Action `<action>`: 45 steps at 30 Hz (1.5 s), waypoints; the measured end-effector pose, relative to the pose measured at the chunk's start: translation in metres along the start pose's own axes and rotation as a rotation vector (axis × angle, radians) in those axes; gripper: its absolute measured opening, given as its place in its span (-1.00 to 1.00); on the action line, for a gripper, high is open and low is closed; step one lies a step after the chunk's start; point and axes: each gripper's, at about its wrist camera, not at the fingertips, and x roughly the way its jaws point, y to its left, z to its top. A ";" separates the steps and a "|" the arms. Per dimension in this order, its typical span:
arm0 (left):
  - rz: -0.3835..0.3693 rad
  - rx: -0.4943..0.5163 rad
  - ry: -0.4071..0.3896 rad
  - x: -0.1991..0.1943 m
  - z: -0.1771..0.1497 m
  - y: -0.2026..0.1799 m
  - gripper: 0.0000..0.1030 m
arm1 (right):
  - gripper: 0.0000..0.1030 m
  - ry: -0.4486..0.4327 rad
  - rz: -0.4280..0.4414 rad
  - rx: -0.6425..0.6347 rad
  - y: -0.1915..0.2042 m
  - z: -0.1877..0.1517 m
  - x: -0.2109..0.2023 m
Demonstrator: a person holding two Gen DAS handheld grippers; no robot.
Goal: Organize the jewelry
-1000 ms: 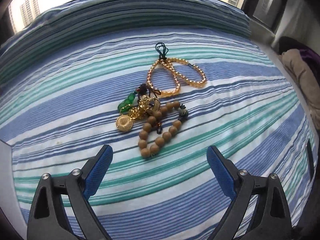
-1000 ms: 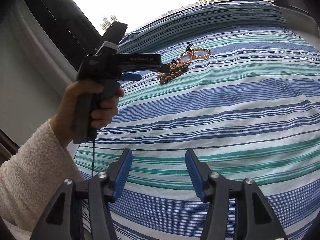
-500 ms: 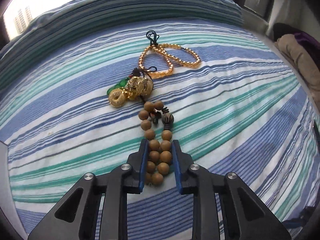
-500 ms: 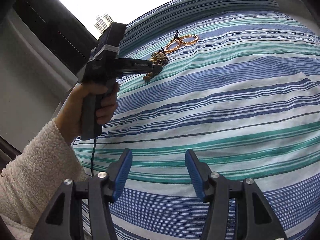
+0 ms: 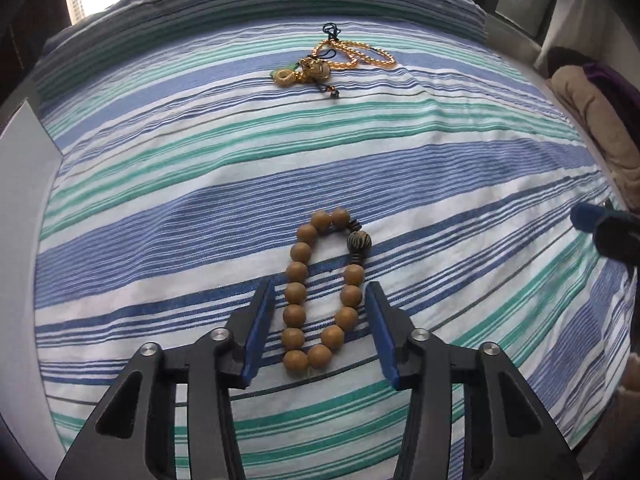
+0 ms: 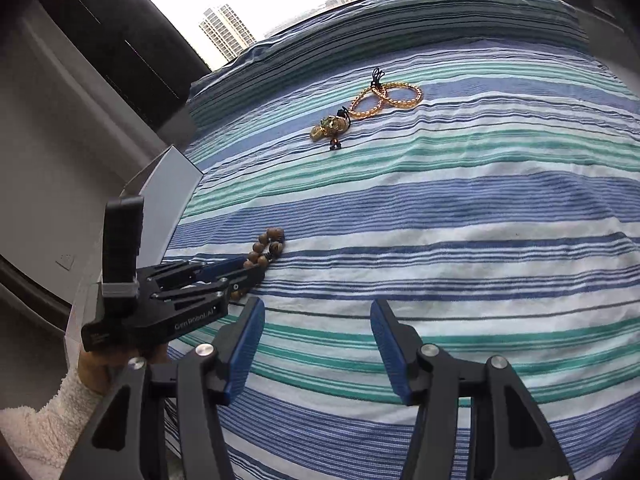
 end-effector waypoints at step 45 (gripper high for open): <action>-0.022 0.002 0.020 -0.017 -0.025 0.001 0.83 | 0.19 0.133 -0.180 -0.053 -0.037 0.034 0.023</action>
